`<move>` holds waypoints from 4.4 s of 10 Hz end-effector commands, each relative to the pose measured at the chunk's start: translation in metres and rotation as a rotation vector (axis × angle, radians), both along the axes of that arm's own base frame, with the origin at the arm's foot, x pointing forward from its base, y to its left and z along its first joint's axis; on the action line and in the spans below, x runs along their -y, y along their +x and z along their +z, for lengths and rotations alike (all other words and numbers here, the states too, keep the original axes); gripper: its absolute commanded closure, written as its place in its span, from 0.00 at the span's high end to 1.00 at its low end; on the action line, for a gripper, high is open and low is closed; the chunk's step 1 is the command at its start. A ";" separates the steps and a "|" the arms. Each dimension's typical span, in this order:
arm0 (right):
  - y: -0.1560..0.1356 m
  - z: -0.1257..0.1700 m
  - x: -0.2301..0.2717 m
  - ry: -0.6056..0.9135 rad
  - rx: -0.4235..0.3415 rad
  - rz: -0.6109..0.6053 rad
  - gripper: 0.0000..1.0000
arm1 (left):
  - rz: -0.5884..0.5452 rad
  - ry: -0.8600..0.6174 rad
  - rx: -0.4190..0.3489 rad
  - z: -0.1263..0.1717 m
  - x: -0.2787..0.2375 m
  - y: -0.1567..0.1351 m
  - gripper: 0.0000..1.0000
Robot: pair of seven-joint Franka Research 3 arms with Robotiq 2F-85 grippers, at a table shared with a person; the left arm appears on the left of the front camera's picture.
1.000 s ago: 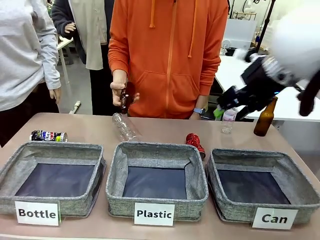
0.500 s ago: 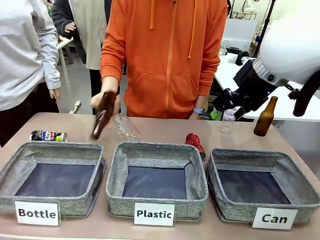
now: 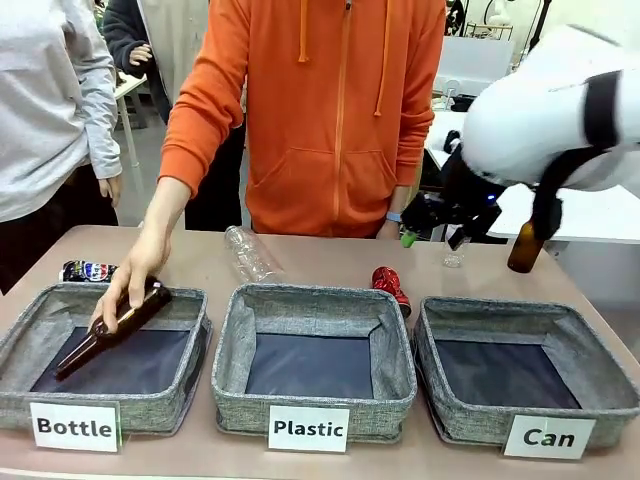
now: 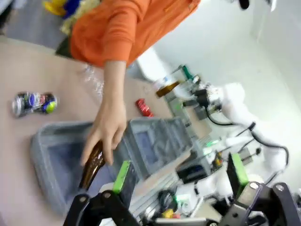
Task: Sort the can waste into the basket.
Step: Pick up the can waste from the table and place it in the right Fabric basket.
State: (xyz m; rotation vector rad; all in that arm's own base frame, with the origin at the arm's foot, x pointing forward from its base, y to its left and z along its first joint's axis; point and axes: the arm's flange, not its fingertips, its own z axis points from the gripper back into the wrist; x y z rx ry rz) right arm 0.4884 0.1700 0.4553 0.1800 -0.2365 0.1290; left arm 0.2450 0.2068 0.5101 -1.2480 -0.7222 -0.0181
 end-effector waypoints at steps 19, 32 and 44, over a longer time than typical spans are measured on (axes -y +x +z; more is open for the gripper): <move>0.101 -0.141 -0.051 -0.222 -0.132 -0.123 0.40 | -0.433 0.204 -0.178 -0.076 0.058 0.026 1.00; 0.059 0.003 -0.021 0.038 -0.096 0.087 0.00 | -0.433 0.204 -0.178 -0.076 0.058 0.026 1.00; -0.120 0.028 0.111 -0.266 -0.151 1.400 0.00 | -0.433 0.204 -0.178 -0.076 0.058 0.026 1.00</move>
